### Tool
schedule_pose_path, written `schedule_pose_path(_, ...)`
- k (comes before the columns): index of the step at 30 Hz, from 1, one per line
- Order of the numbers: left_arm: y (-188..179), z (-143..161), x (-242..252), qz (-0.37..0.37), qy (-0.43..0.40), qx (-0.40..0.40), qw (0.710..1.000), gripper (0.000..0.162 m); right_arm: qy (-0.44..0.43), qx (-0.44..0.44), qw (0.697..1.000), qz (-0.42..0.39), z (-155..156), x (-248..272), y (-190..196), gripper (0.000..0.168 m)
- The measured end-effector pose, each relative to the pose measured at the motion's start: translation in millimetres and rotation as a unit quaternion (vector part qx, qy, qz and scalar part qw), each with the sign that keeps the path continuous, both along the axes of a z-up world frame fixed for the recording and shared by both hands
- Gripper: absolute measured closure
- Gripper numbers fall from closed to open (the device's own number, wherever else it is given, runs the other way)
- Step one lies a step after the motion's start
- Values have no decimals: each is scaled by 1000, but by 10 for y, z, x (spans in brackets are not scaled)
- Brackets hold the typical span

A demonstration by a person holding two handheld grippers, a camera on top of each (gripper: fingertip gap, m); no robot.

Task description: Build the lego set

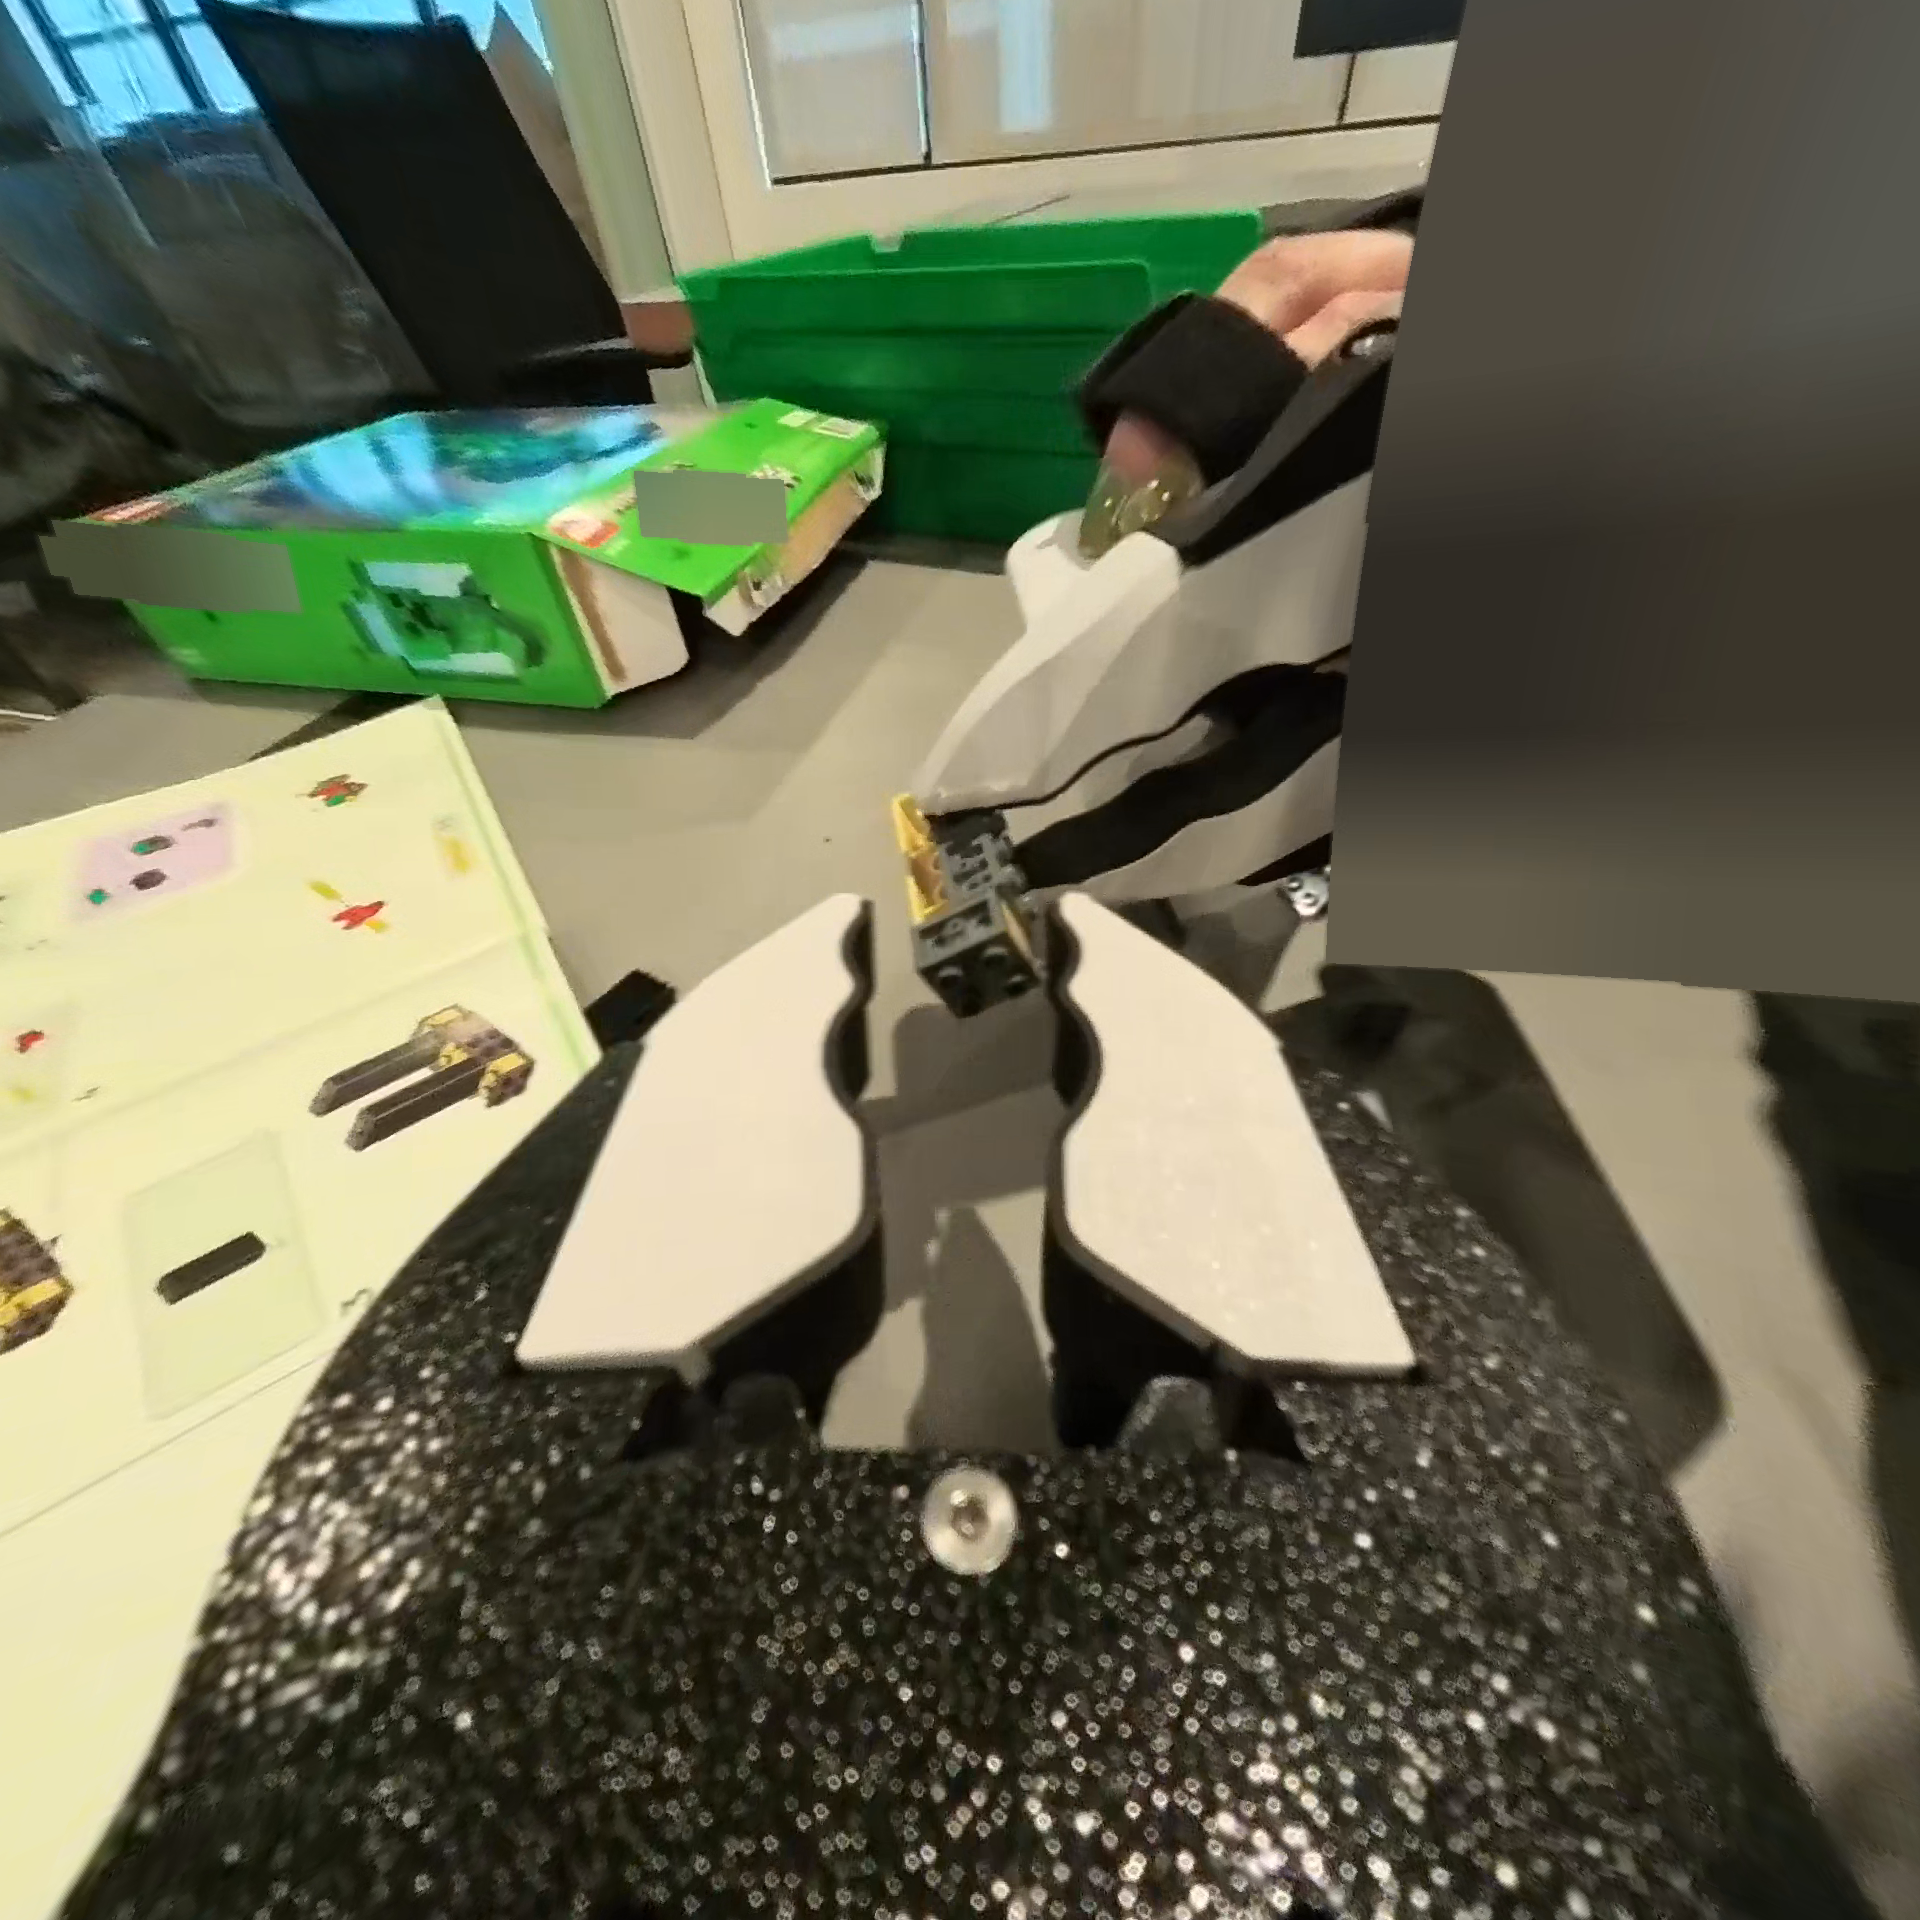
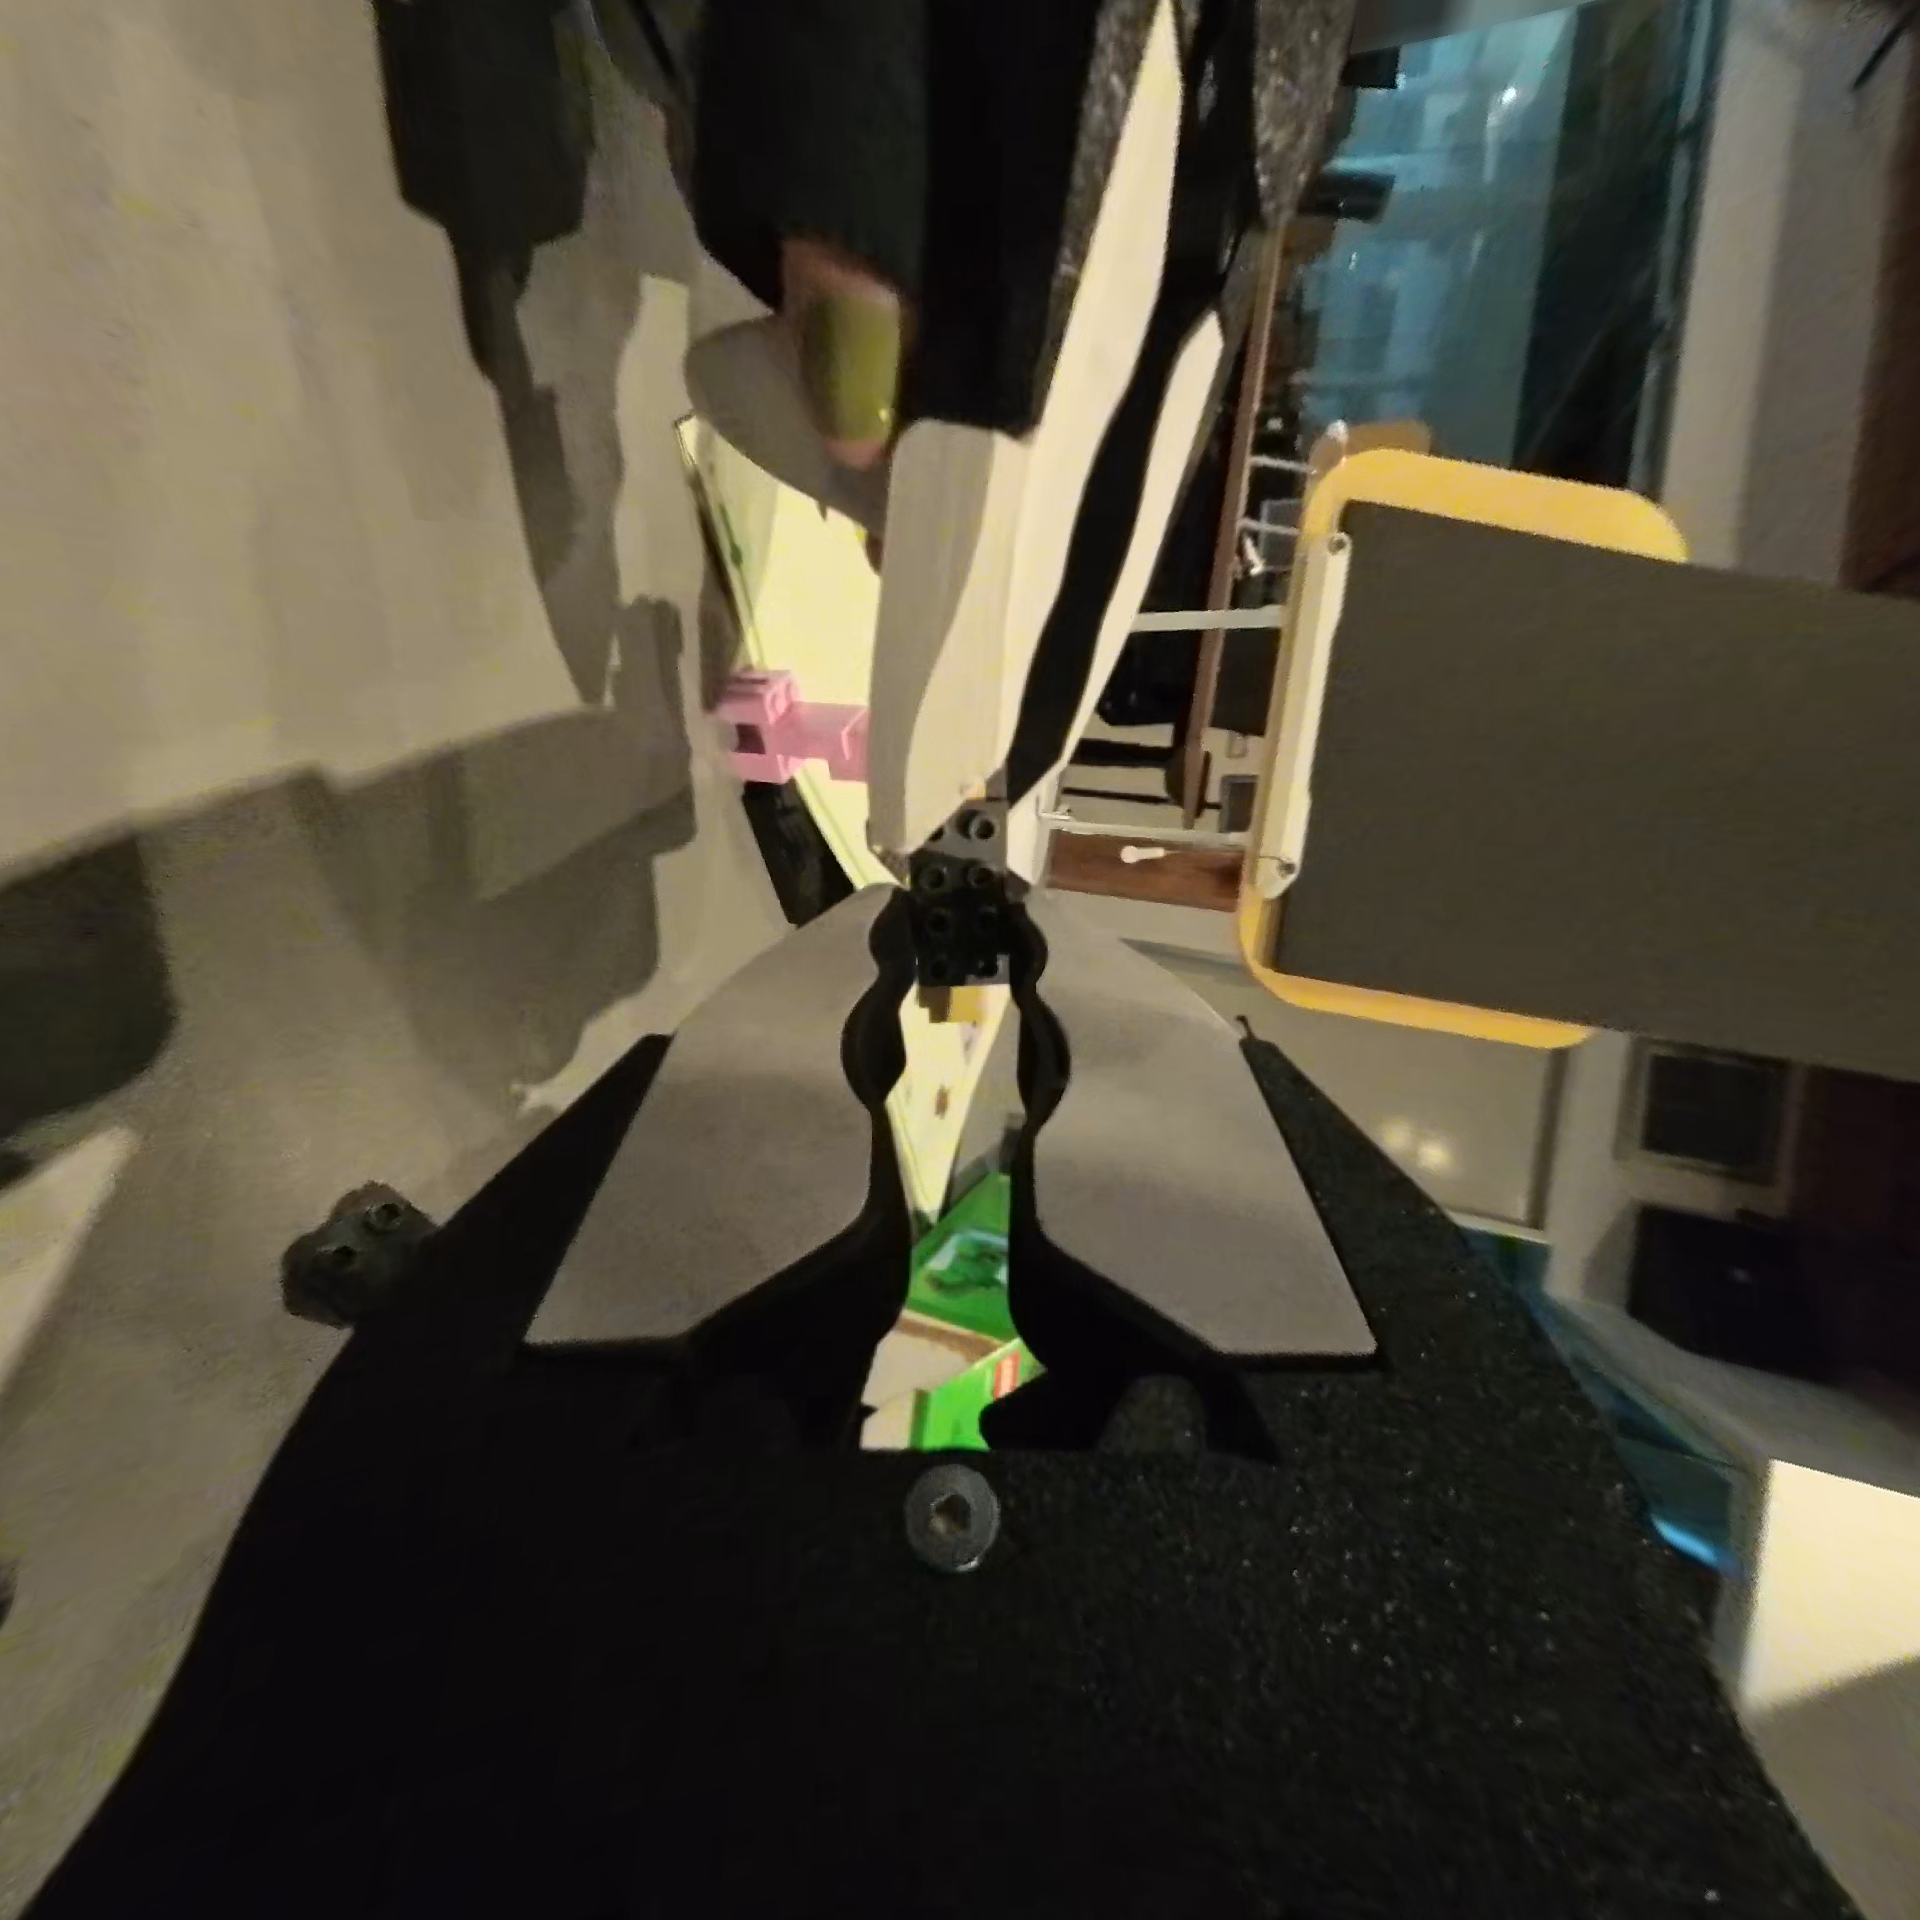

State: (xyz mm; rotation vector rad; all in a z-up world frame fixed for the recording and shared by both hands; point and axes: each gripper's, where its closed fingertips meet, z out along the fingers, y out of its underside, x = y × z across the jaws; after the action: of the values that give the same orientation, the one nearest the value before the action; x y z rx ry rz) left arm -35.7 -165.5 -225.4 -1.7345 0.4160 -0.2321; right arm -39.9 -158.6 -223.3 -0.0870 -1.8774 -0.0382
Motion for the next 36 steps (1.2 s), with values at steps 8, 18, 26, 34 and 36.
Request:
schedule_pose_path(8, -4, -21, 30, -7, -17, -10, 1000, 133, 32, 41, 999, 6, 40, -8, -21, 151)
schedule_pose_path(18, -4, 4, 25, -5, -36, -8, 999, 138, 48, 62, 997, 8, 70, -25, -57, 151)
schedule_pose_path(26, -19, 13, 4, -3, -16, 3, 1000, 140, 53, 66, 996, 11, 76, -32, -82, 152)
schedule_pose_path(34, -15, -48, -2, -11, -5, -9, 1000, 141, 52, 38, 998, 7, 69, -45, -73, 140)
schedule_pose_path(36, -14, -53, -8, -11, -10, -9, 1000, 141, 52, 29, 998, 6, 91, -39, -65, 136)
